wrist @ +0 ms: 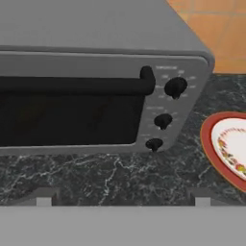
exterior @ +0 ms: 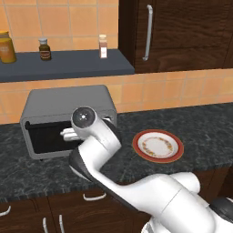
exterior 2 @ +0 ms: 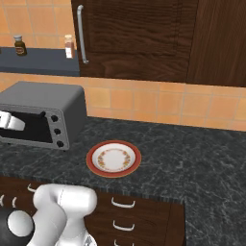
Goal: Pick up the kebab skewer and baguette bread, and place them inside the toaster oven. Close the toaster oven door and start by setting the timer.
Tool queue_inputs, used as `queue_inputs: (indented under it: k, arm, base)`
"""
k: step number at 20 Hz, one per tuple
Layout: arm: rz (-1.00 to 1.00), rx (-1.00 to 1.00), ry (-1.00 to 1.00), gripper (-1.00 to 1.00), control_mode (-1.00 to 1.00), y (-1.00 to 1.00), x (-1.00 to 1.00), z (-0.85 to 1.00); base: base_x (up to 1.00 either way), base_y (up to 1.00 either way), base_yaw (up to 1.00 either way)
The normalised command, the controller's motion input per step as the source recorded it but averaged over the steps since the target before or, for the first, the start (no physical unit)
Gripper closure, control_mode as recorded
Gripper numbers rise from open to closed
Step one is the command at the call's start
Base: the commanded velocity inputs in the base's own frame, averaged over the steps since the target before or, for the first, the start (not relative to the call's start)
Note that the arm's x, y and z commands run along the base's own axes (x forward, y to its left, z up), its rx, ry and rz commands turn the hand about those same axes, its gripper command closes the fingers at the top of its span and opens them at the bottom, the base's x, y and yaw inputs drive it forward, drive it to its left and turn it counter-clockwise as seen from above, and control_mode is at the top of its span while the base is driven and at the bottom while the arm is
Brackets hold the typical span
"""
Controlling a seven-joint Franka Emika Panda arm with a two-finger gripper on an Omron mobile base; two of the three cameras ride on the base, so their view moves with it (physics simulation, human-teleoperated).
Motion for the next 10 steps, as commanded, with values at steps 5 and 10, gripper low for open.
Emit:
queue_inputs:
  k: [5, 10]
  arm:
    - [0.13, -0.13, -0.09, -1.00, -1.00, -0.48, -0.04, -0.12]
    - [0.27, -0.32, 0.01, -1.00, -1.00, -0.35, 0.00, 0.00]
  base:
    - [0.00, 0.00, 0.00]
    - [0.00, 0.00, 0.00]
